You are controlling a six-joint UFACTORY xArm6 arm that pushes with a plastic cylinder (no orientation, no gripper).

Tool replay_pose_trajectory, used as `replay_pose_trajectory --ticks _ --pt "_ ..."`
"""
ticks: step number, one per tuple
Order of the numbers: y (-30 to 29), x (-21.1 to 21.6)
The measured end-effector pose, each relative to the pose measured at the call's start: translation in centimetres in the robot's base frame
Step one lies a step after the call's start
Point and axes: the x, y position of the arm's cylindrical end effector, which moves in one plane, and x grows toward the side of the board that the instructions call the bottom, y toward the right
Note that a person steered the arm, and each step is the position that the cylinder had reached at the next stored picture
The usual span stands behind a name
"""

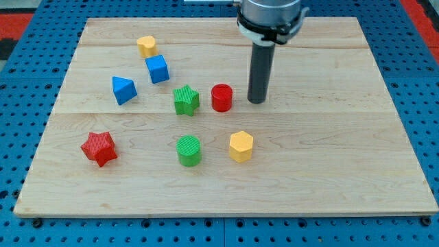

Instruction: Move the red circle towards the center left

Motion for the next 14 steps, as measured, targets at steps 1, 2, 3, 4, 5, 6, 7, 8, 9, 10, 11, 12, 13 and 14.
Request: replay_pose_trajectory --ticks 1,2,3,4,5,6,7,8,9,10,11,12,13,14 --pt "-4.0 -0.7" --pt "-6.9 2.4" --pt "-9.2 4.7" --pt "-7.8 4.8" --pt "-8.1 7.1" --pt "-10.6 8.5" --pt "-14.2 8.5" --pt "-18.3 7.8" --pt "-15.6 8.0" --pt "-14.7 7.2" --pt "-20.9 6.9" --pt "-20.3 7.2" --pt "-16.4 6.9" --pt "-18.0 4.9"
